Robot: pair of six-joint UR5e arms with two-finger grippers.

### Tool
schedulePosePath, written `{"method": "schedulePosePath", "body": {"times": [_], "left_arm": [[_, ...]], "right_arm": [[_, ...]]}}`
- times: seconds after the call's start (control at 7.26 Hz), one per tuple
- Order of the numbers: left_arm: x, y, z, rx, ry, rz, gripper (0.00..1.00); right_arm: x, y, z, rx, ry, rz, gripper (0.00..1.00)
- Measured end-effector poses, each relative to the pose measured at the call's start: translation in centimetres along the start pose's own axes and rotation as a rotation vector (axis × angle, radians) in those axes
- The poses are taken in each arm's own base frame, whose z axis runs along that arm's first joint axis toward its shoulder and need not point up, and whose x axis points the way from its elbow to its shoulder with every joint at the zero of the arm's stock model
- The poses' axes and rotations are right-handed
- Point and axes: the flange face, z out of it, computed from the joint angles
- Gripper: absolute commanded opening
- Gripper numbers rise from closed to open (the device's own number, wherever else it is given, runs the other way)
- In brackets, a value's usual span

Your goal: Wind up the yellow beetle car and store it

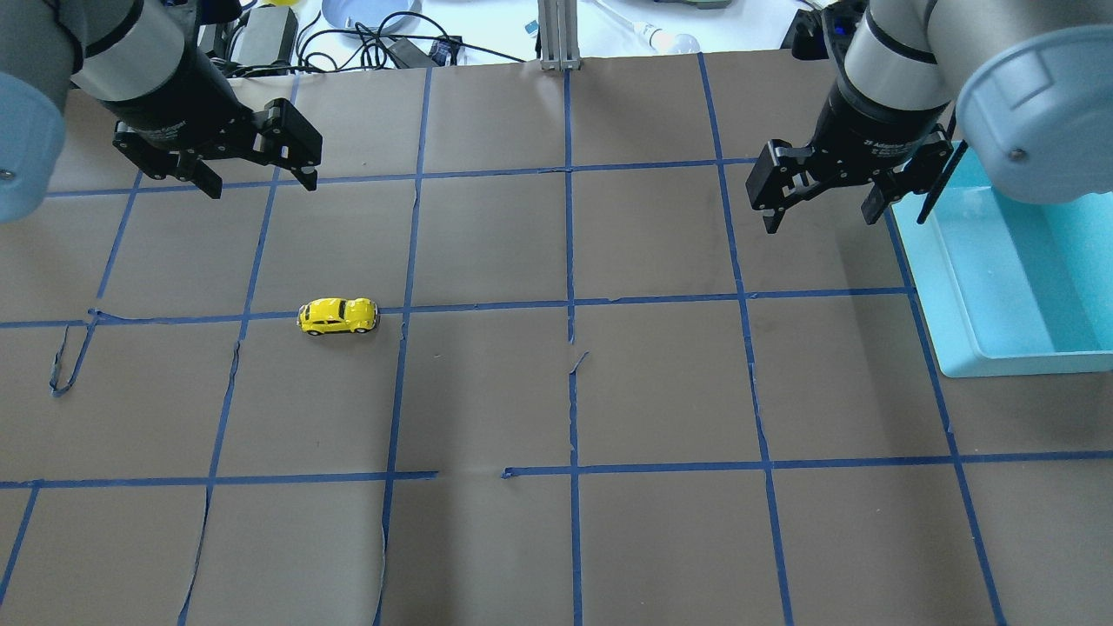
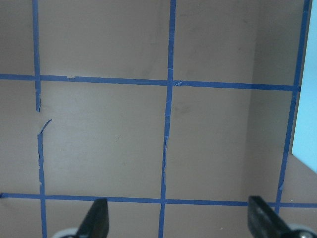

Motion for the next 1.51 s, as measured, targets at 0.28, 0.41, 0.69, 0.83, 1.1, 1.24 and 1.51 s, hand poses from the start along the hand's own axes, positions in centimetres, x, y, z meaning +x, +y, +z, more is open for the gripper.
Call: {"method": "schedulePosePath", "body": {"times": [0.28, 0.41, 0.69, 0.83, 1.1, 1.24, 1.51], "left_arm": [[-0.11, -0.02, 0.26, -0.002, 0.001, -0.001, 1.00], [-0.11, -0.06, 0.22, -0.001, 0.001, -0.001, 1.00], [-0.07, -0.07, 0.34, -0.004, 0.001, 0.000, 1.00], [-0.13, -0.15, 0.35, -0.005, 0.000, -0.001, 1.00], [-0.35, -0.27, 0.36, -0.009, -0.001, -0.005, 1.00], [-0.34, -0.23, 0.50, -0.021, 0.001, -0.007, 1.00], [-0.31, -0.02, 0.77, -0.058, 0.003, -0.010, 1.00]], "right_arm": [[-0.01, 0.00, -0.01, 0.000, -0.001, 0.000, 1.00], [-0.01, 0.02, 0.01, 0.000, -0.001, 0.000, 1.00], [-0.02, 0.03, -0.02, 0.000, -0.002, 0.000, 1.00], [-0.02, 0.02, -0.02, 0.000, -0.002, 0.000, 1.00], [-0.02, 0.01, -0.02, 0.001, -0.002, 0.001, 1.00], [-0.02, 0.01, 0.00, 0.001, -0.002, 0.000, 1.00], [0.00, 0.01, 0.01, 0.001, 0.000, 0.000, 1.00]]}}
